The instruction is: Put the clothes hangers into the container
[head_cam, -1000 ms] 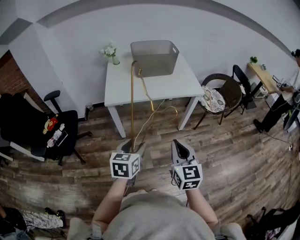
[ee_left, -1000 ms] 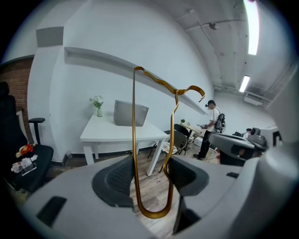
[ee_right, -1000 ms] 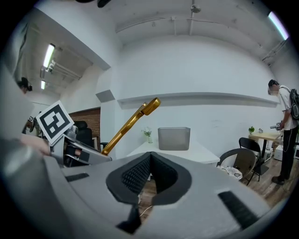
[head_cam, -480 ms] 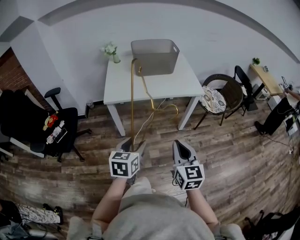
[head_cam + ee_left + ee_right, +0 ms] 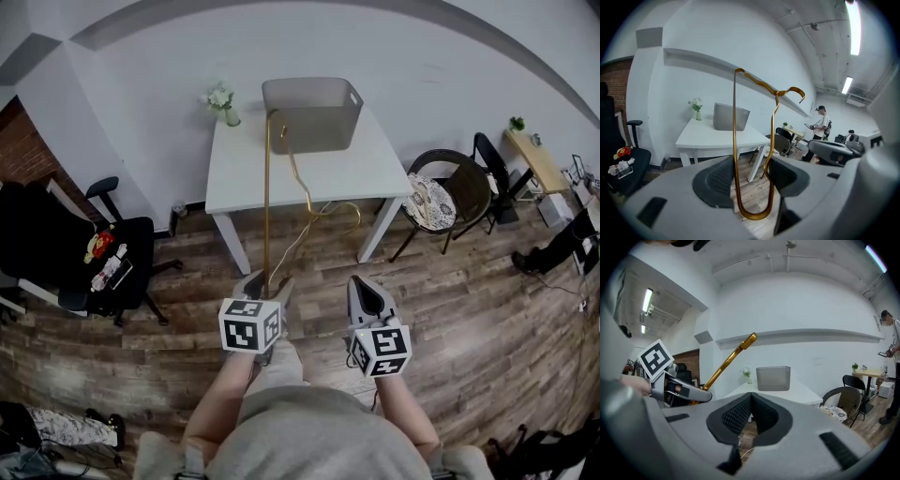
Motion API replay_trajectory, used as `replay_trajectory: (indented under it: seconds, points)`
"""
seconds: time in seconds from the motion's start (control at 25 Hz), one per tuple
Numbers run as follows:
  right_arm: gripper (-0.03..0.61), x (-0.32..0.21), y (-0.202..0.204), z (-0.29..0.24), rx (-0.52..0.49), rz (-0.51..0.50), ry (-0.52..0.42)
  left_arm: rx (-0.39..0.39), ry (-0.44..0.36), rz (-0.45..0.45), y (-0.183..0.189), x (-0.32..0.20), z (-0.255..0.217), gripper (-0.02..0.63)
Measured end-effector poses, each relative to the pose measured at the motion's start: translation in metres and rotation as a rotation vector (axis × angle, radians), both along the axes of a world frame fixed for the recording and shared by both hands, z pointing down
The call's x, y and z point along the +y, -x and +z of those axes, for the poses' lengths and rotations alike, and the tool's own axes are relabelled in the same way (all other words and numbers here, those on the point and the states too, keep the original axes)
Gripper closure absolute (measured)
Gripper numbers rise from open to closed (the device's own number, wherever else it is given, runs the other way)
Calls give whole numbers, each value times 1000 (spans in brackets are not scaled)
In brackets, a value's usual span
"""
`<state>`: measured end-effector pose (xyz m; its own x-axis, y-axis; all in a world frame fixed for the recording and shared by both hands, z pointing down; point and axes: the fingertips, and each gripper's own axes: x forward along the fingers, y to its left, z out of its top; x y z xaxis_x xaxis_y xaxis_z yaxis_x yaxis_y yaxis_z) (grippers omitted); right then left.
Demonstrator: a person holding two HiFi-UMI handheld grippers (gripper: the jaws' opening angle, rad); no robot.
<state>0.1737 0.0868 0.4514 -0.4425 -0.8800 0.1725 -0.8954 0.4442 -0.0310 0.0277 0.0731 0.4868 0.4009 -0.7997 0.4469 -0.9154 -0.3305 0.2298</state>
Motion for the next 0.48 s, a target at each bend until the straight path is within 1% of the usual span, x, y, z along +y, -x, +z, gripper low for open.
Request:
replay_trajectory:
  seconds: [0.2, 0.48]
  points:
    - [583, -40, 8, 1, 10, 9, -1, -2, -3, 6, 10, -38, 1, 390]
    - [583, -109, 27, -4, 23, 16, -18, 9, -10, 22, 26, -108, 0, 390]
